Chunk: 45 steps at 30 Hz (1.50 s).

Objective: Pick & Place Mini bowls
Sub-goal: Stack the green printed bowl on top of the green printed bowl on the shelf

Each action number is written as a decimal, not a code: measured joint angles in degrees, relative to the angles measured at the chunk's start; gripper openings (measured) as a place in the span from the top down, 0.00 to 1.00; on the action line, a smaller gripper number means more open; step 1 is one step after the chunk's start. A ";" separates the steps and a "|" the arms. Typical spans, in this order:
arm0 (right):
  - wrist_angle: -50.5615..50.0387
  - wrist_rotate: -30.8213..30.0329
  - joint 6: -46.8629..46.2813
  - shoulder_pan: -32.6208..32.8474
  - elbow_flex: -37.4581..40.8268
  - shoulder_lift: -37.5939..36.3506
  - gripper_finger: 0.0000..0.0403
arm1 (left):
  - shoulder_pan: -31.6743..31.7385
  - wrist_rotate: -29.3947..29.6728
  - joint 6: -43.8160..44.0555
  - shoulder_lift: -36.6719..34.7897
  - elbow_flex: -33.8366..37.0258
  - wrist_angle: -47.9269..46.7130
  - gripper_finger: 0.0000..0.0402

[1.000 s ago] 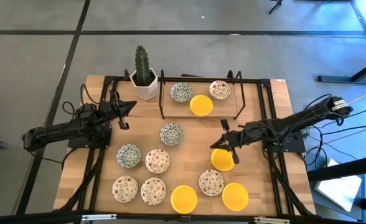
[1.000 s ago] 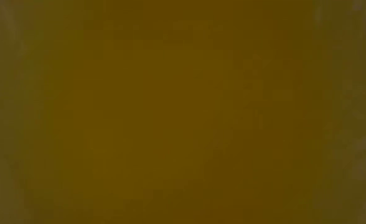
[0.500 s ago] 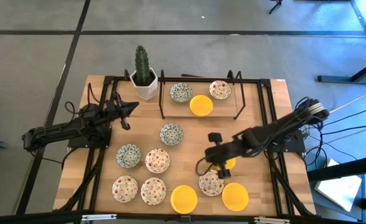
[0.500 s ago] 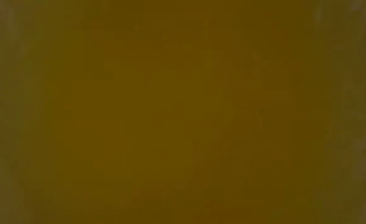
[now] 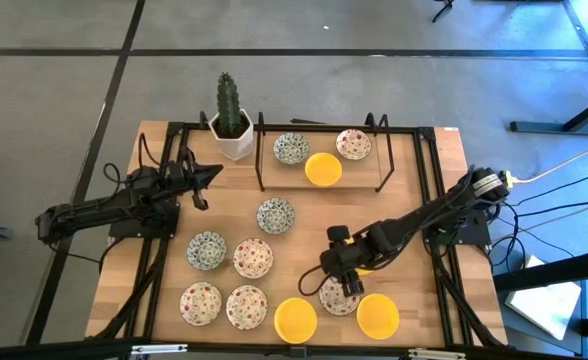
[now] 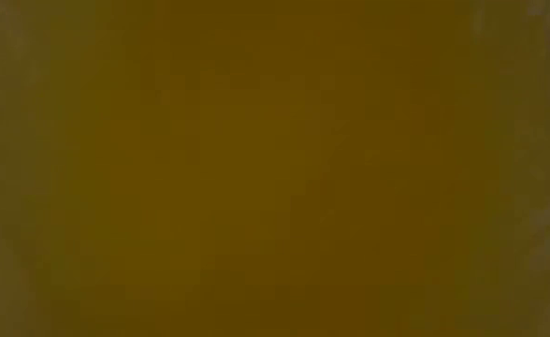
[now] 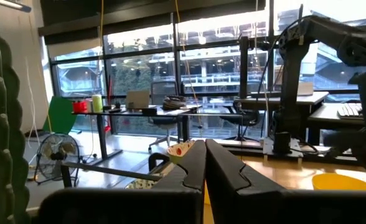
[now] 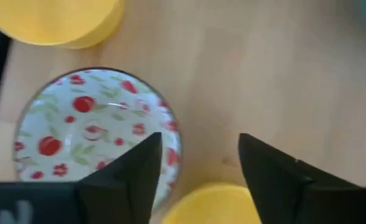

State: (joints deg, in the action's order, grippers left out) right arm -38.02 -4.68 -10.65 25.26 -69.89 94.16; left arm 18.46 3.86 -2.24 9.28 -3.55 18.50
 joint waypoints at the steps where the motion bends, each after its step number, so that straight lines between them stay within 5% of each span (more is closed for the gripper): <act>1: 0.87 1.24 0.17 0.16 0.02 0.48 0.43 | 0.01 0.00 0.00 0.00 0.00 0.22 1.00; 21: 1.66 2.26 2.02 0.91 0.04 9.24 0.41 | 0.02 -0.09 0.00 0.00 0.00 0.72 0.99; 28: 2.19 2.96 -0.14 0.21 0.04 11.32 0.56 | 0.02 -0.09 0.00 0.00 0.00 0.70 0.99; 37: 2.71 5.04 -0.77 -0.97 -0.23 10.39 0.94 | 0.02 -0.09 0.00 0.00 0.00 0.63 0.99; 45: 2.02 6.37 2.68 -2.49 -1.08 10.11 0.92 | 0.00 -0.09 0.00 0.00 0.00 0.63 0.99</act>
State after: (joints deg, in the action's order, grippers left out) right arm -36.00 1.70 -7.97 22.77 -70.97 104.26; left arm 18.46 3.77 -2.24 9.28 -3.55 19.14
